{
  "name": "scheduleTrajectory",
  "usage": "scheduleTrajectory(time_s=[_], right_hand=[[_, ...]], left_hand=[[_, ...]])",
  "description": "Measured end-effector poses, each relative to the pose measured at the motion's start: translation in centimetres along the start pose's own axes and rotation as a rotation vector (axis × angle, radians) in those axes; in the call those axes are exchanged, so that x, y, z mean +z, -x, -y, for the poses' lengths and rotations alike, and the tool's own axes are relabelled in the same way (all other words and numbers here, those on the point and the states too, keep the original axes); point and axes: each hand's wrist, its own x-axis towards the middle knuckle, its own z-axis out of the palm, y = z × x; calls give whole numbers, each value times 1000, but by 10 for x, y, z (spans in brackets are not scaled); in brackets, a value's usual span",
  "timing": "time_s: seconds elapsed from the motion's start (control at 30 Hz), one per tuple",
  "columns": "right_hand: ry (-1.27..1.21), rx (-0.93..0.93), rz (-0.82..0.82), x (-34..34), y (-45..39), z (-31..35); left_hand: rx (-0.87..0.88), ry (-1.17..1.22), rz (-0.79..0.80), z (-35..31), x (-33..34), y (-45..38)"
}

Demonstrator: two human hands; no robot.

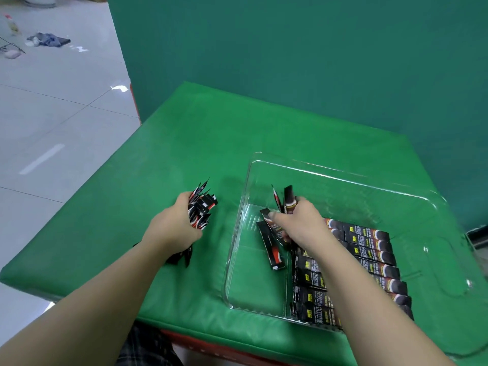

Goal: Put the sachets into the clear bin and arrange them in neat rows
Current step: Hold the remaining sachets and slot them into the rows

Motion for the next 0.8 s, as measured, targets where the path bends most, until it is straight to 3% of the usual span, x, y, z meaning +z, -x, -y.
scheduleTrajectory(time_s=[0.1,0.2,0.5,0.63,0.8], right_hand=[[372,-46,5,12,4,-1],[575,-27,15,34,4,-5],[671,95,90,52,-10,2],[534,73,81,42,-4,8],[-59,16,90,5,3,9]], left_hand=[[-5,7,4,1,1,-1],[-12,16,6,1,2,-2],[-23,34,7,1,2,-3],[-21,34,2,0,1,-1],[-17,30,-4,1,1,0]])
